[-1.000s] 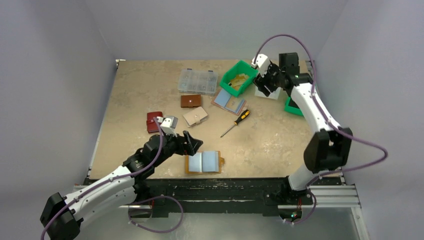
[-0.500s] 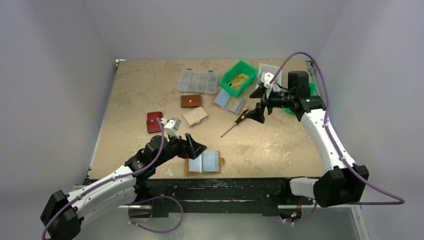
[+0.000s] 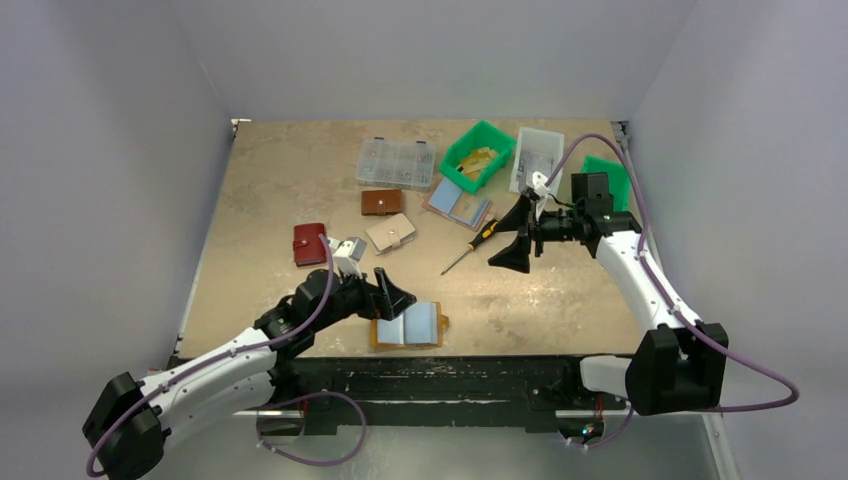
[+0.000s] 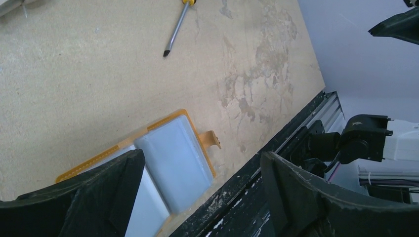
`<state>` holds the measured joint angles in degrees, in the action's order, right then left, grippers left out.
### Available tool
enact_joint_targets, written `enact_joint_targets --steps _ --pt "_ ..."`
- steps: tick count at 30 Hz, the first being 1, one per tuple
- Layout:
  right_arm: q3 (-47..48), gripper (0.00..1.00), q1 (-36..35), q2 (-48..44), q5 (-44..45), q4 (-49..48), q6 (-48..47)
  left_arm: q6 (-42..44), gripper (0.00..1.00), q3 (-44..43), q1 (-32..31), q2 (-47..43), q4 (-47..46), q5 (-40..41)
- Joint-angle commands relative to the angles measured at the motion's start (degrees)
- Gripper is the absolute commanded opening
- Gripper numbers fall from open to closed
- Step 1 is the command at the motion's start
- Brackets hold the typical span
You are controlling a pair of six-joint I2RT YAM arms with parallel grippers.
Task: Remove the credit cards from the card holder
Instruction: Remove the credit card from the card holder.
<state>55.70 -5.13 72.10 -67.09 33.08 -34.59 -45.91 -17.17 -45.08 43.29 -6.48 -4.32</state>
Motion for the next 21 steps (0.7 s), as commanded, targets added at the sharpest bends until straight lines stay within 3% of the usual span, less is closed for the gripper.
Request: enact_joint_targets --steps 1,21 --pt "2.5 0.99 0.2 -0.6 -0.8 3.2 -4.3 -0.2 0.93 -2.6 0.0 1.6 -2.2 -1.4" --pt "2.3 0.99 0.1 1.0 1.2 2.9 -4.5 6.5 0.92 -8.5 -5.8 8.0 3.7 4.0"
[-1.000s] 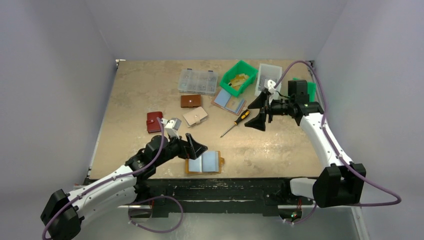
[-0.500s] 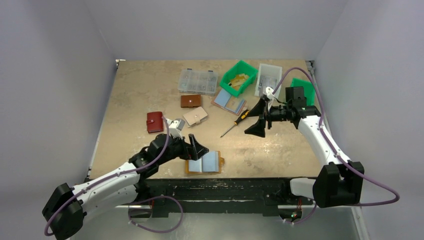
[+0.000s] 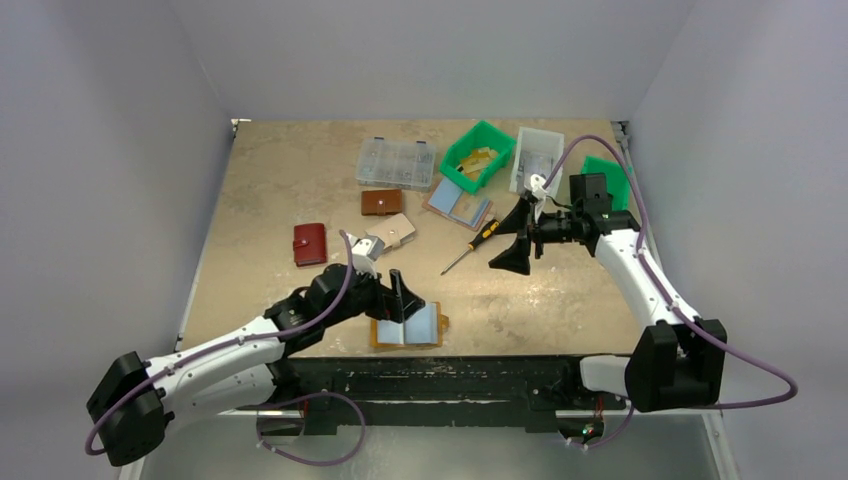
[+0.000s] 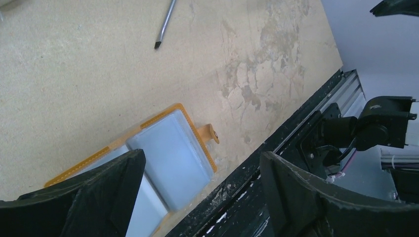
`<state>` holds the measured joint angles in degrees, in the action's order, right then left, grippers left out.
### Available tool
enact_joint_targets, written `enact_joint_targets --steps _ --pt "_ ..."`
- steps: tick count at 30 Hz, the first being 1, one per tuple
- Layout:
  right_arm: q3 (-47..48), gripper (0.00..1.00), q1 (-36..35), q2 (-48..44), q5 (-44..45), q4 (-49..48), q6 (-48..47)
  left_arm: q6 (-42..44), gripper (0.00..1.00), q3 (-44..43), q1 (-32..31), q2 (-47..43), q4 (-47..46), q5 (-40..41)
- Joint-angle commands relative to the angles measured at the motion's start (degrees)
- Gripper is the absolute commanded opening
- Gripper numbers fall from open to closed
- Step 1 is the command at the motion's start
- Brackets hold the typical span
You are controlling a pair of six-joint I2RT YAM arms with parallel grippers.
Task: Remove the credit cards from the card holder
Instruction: Remove the credit card from the card holder.
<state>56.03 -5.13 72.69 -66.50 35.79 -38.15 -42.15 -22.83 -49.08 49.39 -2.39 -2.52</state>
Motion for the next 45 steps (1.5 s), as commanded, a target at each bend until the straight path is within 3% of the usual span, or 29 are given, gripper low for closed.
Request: enact_joint_targets --steps 1,14,21,32,41,45 --pt "2.0 0.99 0.1 0.4 0.7 0.1 -1.0 2.9 0.92 -3.2 -2.4 2.6 -0.1 2.3" --pt "2.1 0.99 0.2 2.5 1.8 0.1 -0.8 1.7 0.92 -5.6 -7.3 8.8 0.2 9.7" --pt "1.9 0.99 0.2 3.0 2.4 -0.2 -0.6 -2.3 0.86 -6.5 -7.7 12.1 1.1 11.9" --pt "2.1 0.99 0.1 3.8 2.9 -0.1 -0.5 -12.0 0.68 -14.2 -10.7 19.0 15.8 17.6" --pt "2.0 0.99 0.1 3.8 3.0 0.0 -0.4 -16.8 0.68 -25.9 -15.6 32.3 30.8 27.1" --pt "2.1 0.99 0.1 3.9 3.0 0.1 -0.4 -17.2 0.69 -29.0 -17.1 35.9 32.7 28.3"
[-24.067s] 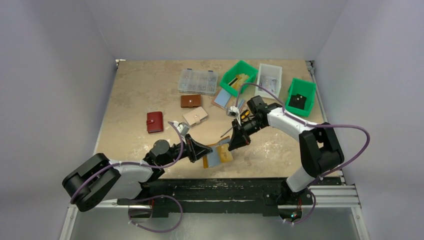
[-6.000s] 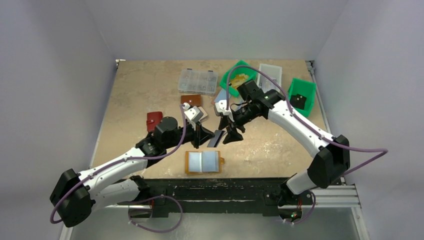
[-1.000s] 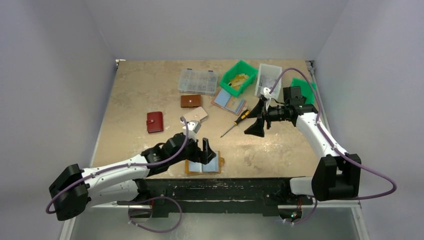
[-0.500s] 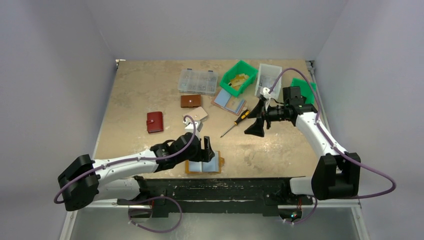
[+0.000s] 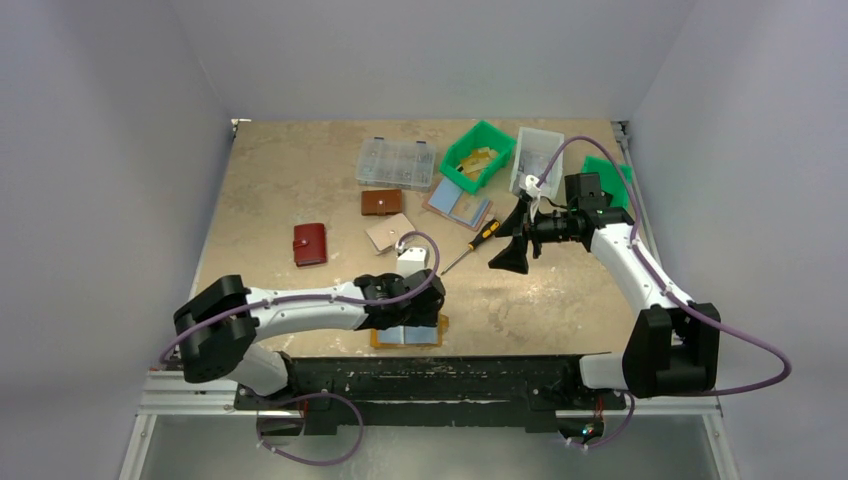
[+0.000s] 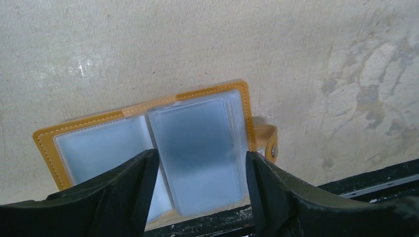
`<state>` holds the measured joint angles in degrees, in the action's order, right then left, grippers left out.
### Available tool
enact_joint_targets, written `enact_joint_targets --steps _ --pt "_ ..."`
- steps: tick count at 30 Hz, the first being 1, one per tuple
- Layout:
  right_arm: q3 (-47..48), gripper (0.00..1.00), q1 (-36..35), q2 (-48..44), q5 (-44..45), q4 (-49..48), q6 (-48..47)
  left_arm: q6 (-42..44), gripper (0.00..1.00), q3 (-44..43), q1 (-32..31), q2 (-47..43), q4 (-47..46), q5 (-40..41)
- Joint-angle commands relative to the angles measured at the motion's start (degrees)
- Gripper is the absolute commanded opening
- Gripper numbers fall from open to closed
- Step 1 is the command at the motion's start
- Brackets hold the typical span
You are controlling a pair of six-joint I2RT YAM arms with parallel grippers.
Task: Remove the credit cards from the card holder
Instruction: Remove the credit card from the card holder.
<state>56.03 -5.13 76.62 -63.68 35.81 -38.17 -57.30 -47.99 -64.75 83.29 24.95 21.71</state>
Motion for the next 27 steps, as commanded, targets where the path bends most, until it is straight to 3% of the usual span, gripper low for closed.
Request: enact_joint_targets --steps 1,5,10,17,21,27 --pt "2.1 0.99 0.1 -0.1 0.2 0.0 -0.4 -2.2 0.69 -4.0 -1.7 2.4 5.3 4.2" --pt "2.1 0.99 0.1 0.0 0.3 0.0 -0.4 -2.3 0.68 -4.6 -2.4 3.5 5.4 4.1" --pt "2.2 0.99 0.1 0.1 0.3 0.2 -0.4 -1.9 0.57 -4.7 -2.7 4.9 4.9 2.7" --pt "2.2 0.99 0.1 0.0 0.2 0.4 -0.4 -1.3 0.51 -4.5 -2.7 5.9 4.7 2.1" --pt "2.3 0.99 0.2 0.0 0.2 0.5 -0.5 -0.7 0.32 -3.7 -2.6 5.5 4.5 2.1" --pt "2.4 0.99 0.2 0.0 0.2 0.8 -0.7 0.9 0.15 -0.1 -2.1 1.1 1.1 3.0"
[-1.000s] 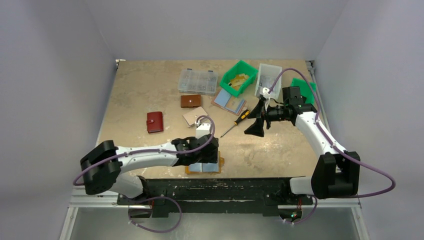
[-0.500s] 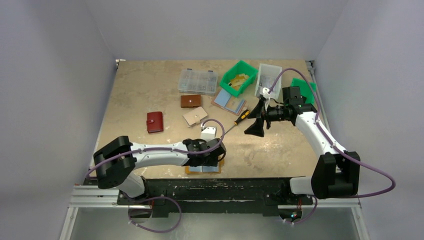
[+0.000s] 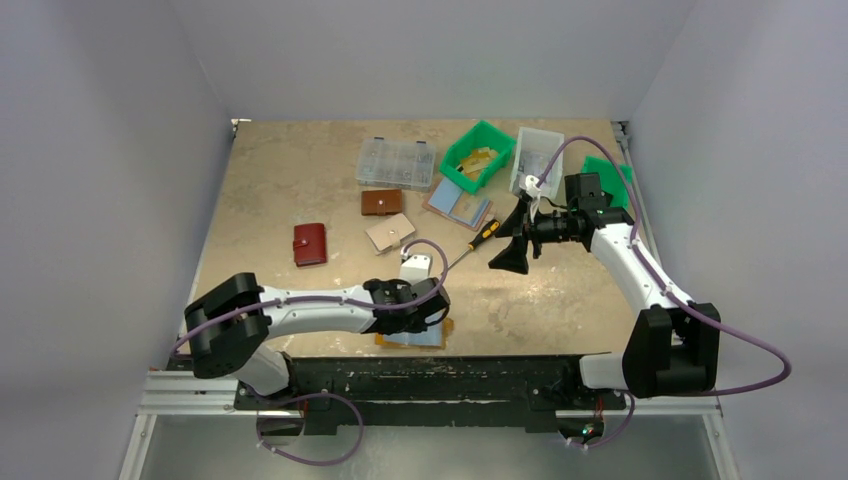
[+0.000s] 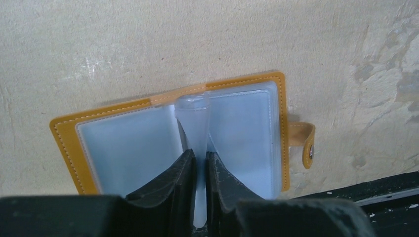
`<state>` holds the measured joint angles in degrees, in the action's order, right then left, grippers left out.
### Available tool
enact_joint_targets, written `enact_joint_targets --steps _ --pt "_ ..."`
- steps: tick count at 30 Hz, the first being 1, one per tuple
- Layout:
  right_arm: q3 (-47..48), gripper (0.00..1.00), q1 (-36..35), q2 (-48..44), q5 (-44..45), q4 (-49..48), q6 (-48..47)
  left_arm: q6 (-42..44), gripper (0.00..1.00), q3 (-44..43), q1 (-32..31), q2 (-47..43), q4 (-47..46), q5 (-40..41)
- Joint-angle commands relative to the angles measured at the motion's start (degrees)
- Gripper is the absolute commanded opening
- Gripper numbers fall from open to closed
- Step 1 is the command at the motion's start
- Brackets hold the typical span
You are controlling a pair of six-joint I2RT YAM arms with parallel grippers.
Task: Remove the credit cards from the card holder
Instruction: Remove the credit card from the card holder.
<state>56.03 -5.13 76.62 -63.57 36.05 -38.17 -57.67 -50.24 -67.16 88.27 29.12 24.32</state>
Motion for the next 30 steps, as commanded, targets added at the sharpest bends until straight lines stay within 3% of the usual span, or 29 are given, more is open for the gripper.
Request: enact_joint_targets --steps 1,5,11,18,24,30 --pt "2.4 0.99 0.2 0.1 0.1 0.7 -0.7 1.9 0.13 3.1 0.6 -4.9 -4.3 0.3" --pt "2.8 0.99 0.1 1.2 0.0 2.0 -1.6 5.6 0.11 8.1 3.8 -10.8 -13.3 -3.4" --pt "5.0 0.99 -2.6 5.8 -0.7 10.3 -9.0 10.3 0.1 20.6 14.2 -17.9 -39.6 -20.9" --pt "1.0 0.99 -12.2 5.8 8.7 -2.9 -0.1 11.2 0.09 21.4 19.5 -9.4 -54.5 -30.9" --pt "0.0 0.99 -18.0 9.6 17.3 -9.3 6.2 8.7 0.1 21.2 24.0 -2.7 -59.5 -35.0" --pt "0.9 0.99 -23.5 14.0 23.8 -11.2 8.1 8.6 0.14 21.0 27.4 -2.3 -53.0 -34.6"
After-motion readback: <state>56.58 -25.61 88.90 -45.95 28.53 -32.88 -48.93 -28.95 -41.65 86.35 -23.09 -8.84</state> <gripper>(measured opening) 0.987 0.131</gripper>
